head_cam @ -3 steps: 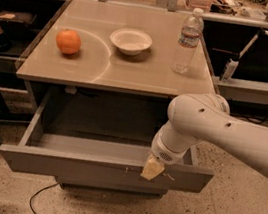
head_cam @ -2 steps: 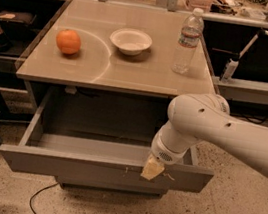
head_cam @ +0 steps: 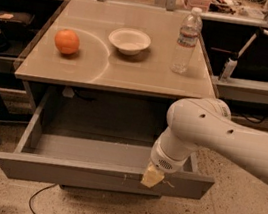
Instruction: Open top drawer
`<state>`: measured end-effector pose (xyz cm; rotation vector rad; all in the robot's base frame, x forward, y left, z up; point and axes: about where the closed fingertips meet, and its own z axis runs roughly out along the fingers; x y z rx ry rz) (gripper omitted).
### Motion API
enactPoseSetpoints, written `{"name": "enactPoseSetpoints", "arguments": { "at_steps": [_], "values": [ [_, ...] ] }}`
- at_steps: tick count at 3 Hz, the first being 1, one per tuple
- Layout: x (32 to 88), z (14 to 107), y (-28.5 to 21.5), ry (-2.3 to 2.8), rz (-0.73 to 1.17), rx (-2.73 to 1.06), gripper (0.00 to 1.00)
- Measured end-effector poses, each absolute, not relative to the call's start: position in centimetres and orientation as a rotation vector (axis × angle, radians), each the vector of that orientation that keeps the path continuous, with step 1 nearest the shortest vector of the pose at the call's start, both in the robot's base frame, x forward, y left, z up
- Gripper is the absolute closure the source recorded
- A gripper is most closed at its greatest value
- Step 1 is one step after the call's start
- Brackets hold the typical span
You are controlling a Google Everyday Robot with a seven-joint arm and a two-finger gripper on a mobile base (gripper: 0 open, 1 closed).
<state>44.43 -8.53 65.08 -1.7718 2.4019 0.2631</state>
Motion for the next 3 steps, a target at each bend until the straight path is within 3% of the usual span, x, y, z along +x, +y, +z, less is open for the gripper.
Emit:
{"name": "enactPoseSetpoints", "arguments": {
  "at_steps": [3],
  "values": [
    [40.1,65.3,-9.1,2.502,0.283,-1.734,1.0]
  ]
}}
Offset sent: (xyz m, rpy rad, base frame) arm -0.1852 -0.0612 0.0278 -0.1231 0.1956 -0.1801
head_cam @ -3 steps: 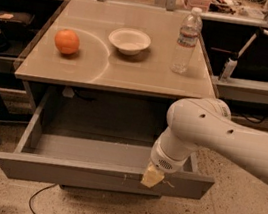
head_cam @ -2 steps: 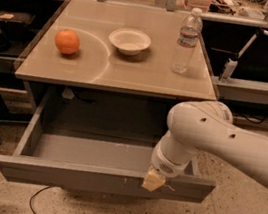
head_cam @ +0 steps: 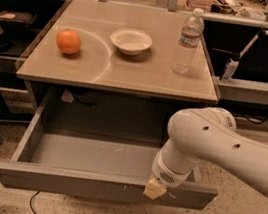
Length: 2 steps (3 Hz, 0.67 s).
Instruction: Open top drawer
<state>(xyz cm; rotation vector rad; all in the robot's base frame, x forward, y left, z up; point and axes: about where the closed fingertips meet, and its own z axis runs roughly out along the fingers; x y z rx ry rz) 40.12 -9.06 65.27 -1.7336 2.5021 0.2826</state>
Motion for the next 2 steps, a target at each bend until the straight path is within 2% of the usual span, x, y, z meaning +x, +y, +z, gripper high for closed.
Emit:
{"name": "enactPoseSetpoints", "arguments": {
  "at_steps": [2],
  "values": [
    [39.67,65.35,-9.09,2.509,0.28,-1.732,1.0]
  ]
}}
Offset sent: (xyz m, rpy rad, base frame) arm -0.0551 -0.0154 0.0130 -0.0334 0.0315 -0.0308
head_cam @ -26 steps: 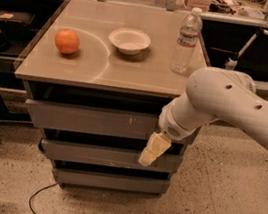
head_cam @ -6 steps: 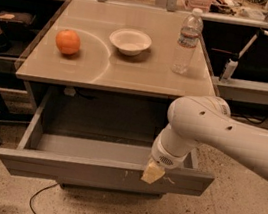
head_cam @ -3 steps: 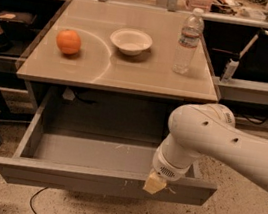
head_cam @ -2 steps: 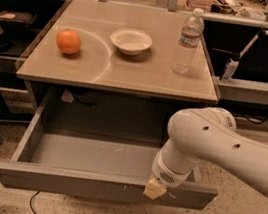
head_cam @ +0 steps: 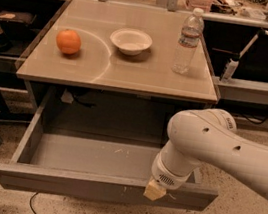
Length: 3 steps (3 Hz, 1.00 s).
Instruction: Open top drawer
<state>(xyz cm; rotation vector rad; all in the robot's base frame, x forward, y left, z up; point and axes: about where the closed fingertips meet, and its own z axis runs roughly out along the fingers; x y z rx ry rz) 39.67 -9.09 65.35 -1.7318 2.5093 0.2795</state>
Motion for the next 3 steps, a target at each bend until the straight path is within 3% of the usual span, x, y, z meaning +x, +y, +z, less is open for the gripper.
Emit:
{"name": "enactPoseSetpoints", "arguments": {
  "at_steps": [3],
  "values": [
    [37.1,65.4,-9.2,2.565,0.286,-1.697,1.0]
  ]
}}
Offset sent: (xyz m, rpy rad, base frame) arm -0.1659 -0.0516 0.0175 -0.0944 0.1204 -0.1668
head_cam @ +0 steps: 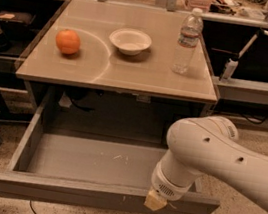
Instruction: Open top drawer
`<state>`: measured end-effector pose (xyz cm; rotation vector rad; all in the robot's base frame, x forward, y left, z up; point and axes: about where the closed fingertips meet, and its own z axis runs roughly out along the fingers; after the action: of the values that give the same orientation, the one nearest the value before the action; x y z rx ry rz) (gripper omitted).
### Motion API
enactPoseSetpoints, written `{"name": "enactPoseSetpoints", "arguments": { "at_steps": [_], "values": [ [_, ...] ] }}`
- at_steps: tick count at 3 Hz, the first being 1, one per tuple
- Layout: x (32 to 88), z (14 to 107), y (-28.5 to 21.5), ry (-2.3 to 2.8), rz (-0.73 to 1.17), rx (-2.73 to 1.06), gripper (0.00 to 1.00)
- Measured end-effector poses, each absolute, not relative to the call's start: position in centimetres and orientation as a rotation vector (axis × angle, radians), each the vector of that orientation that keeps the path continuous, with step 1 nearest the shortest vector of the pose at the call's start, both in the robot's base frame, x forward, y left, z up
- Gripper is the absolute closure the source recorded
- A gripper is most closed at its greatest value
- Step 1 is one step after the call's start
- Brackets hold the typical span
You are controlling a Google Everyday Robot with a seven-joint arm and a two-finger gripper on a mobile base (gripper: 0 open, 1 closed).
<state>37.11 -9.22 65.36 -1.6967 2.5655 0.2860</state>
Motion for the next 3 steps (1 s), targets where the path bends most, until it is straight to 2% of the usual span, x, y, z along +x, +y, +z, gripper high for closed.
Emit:
{"name": "enactPoseSetpoints", "arguments": {
  "at_steps": [2,3],
  "values": [
    [34.7,65.5,-9.6,2.63,0.292,-1.624,1.0],
    [34.7,65.5,-9.6,2.63,0.292,-1.624,0.81]
  ]
}}
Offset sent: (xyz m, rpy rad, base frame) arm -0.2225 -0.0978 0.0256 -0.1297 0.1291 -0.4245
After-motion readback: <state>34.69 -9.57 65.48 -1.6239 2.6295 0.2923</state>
